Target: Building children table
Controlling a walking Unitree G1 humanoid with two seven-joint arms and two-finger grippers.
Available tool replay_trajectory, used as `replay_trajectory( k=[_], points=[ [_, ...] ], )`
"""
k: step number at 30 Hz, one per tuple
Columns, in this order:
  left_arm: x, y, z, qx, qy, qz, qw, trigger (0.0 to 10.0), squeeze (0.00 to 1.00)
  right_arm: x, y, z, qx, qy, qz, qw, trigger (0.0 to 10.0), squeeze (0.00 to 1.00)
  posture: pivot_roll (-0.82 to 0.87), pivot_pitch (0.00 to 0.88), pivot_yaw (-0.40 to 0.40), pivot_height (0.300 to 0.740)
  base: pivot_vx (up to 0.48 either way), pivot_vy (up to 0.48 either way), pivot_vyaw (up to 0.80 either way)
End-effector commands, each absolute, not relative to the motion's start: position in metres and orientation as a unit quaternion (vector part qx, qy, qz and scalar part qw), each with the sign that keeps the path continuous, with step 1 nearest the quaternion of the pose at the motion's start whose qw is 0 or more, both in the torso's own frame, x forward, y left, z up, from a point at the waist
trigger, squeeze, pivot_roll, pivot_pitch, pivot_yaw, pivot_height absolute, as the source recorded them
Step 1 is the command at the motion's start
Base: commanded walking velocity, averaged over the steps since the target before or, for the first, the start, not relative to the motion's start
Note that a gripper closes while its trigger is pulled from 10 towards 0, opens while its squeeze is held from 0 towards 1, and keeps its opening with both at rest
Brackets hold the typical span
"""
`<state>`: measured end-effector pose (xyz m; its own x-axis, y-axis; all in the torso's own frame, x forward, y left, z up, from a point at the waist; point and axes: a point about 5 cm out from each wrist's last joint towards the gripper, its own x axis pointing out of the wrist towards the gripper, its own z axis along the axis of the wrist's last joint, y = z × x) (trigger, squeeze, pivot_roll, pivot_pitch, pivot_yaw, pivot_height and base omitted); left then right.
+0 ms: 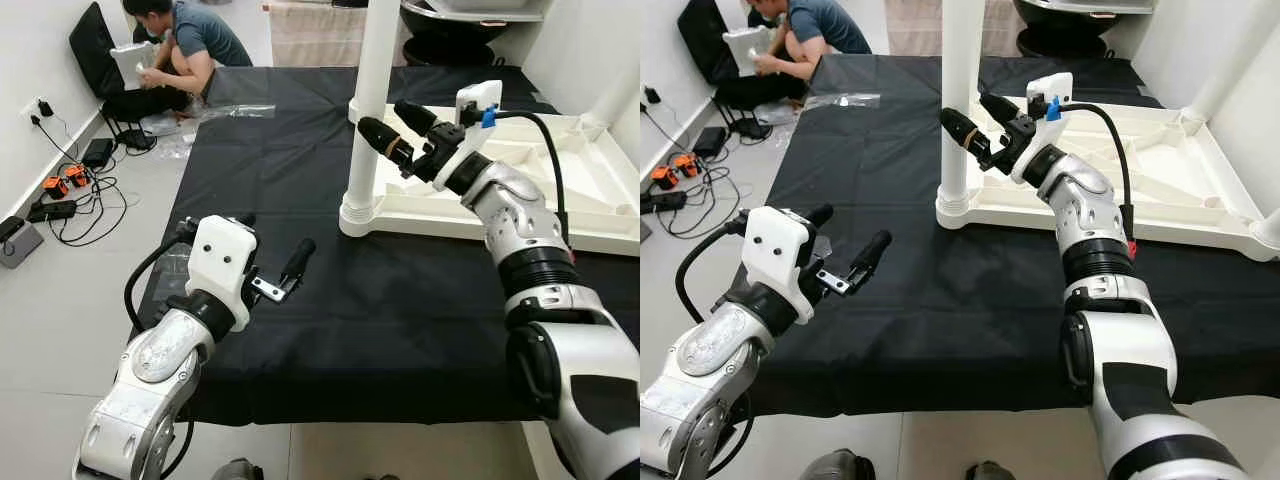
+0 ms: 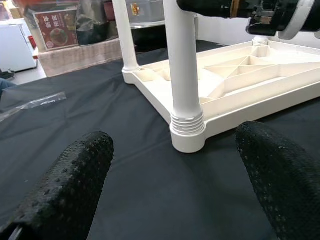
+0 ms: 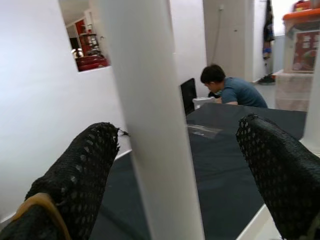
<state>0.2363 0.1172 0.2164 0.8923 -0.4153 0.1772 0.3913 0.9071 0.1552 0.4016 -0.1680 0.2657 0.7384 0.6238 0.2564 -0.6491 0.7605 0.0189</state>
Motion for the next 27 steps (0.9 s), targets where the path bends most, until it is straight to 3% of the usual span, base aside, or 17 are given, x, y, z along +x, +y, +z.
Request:
replay_trajectory(
  k=[1,27],
  points=[
    [0.232,0.114,0.218,0.057,-0.109,-0.214,0.969,10.0,0.00,0.404,-0.161,0.269,0.047,-0.121,0.334,0.934,10.0,0.00,0.09,0.116,-0.060,0.740,0.000,0.000,0.00],
    [0.230,0.113,0.217,0.053,-0.111,-0.204,0.971,10.0,0.00,0.412,-0.115,0.268,0.023,-0.087,0.361,0.928,10.0,0.00,0.09,0.137,-0.085,0.740,0.000,0.000,0.00]
  ],
)
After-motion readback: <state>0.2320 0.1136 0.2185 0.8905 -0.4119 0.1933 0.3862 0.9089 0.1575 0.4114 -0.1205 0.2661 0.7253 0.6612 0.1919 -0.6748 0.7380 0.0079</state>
